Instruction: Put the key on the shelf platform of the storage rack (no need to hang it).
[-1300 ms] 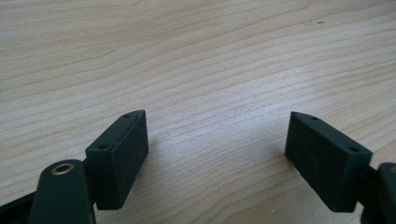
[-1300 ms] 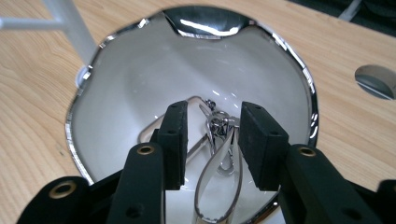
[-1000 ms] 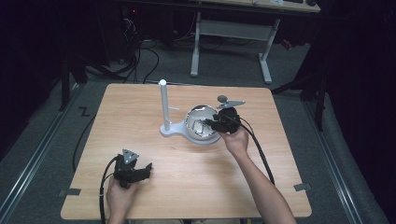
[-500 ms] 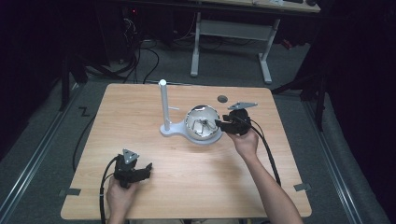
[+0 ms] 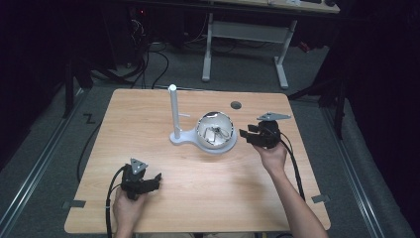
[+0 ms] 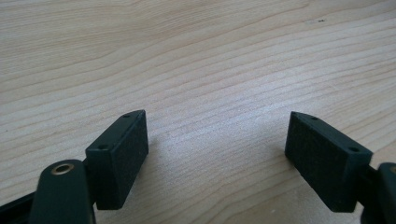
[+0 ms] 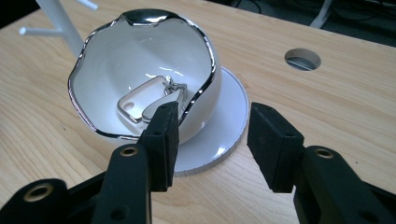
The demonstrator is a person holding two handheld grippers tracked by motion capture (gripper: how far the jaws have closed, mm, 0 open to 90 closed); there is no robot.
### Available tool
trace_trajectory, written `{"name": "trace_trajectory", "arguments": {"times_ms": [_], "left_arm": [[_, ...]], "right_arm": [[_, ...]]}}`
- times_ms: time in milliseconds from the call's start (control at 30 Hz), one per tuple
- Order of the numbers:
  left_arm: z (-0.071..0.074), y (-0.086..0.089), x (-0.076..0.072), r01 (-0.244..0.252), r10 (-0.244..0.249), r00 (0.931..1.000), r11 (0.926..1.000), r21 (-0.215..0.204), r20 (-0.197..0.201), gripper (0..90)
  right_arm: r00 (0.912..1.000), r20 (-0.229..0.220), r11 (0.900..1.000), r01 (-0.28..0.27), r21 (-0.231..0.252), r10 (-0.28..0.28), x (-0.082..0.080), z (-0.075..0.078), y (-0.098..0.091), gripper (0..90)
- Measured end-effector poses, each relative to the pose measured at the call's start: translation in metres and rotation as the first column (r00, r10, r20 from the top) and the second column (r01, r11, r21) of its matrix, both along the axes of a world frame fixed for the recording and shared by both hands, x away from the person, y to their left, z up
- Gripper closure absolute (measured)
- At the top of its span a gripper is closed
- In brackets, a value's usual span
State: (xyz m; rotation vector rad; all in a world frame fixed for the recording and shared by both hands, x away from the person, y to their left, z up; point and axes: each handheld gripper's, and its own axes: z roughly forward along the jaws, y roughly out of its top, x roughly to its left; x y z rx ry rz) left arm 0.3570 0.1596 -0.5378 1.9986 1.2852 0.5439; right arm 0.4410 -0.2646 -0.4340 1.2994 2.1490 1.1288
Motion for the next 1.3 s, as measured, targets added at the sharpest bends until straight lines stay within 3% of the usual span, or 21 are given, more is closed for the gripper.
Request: {"name": "trace_trajectory", "arguments": {"times_ms": [133,267,567,733,867,1067,1300], "left_arm": [[0.000,0.000,0.000,0.000,0.000,1.0000,1.0000,0.000,0.000,21.7],[0.000,0.000,0.000,0.000,0.000,1.0000,1.0000,0.000,0.000,21.7],[0.000,0.000,0.000,0.001,-0.001,1.0000,1.0000,0.000,0.000,21.7],[0.000,0.000,0.000,0.000,0.000,1.0000,1.0000,0.001,0.001,21.7],[0.000,0.000,0.000,0.001,-0.001,1.0000,1.0000,0.002,0.001,21.7],[0.000,0.000,0.000,0.001,-0.001,1.0000,1.0000,0.002,0.000,21.7],[0.000,0.000,0.000,-0.001,0.001,1.0000,1.0000,0.002,0.002,21.6]], "right_arm": [[0.9999,-0.014,1.0000,0.007,-0.006,-0.007,-0.005,-0.002,-0.008,53.7],[1.0000,0.003,0.9999,-0.001,-0.010,0.001,-0.011,0.002,-0.011,53.4],[0.9991,0.034,0.9991,0.024,0.035,-0.025,-0.026,0.002,-0.026,54.8],[0.9993,0.024,0.9991,0.028,0.031,-0.029,-0.032,0.000,-0.032,54.6],[0.9981,0.052,0.9986,0.032,0.043,-0.035,-0.037,0.003,-0.035,54.8],[0.9976,0.045,0.9970,0.051,0.058,-0.054,-0.046,0.000,-0.046,54.6],[0.9954,0.071,0.9957,0.059,0.072,-0.064,-0.058,-0.002,-0.056,55.0]]}}
